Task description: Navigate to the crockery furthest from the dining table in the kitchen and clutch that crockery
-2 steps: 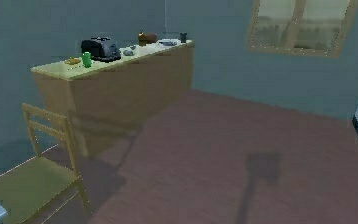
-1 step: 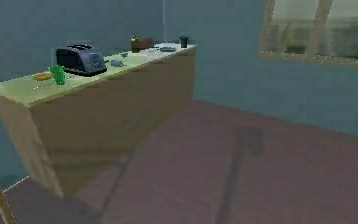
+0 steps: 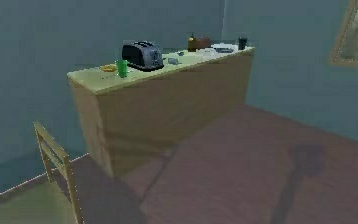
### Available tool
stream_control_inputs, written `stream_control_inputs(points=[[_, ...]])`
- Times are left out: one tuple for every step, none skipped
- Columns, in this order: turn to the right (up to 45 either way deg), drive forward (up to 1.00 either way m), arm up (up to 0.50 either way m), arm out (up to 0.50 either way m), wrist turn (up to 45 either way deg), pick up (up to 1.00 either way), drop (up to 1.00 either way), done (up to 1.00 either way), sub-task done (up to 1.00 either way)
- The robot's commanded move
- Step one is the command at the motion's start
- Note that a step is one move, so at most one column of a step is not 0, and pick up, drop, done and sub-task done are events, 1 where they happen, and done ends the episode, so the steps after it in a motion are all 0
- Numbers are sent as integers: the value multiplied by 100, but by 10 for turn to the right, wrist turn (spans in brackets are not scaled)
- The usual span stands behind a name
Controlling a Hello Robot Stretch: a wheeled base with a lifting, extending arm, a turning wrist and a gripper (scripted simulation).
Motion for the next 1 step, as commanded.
stream_control_inputs(points=[[0,85,0,0,0,0,0,0,0]])
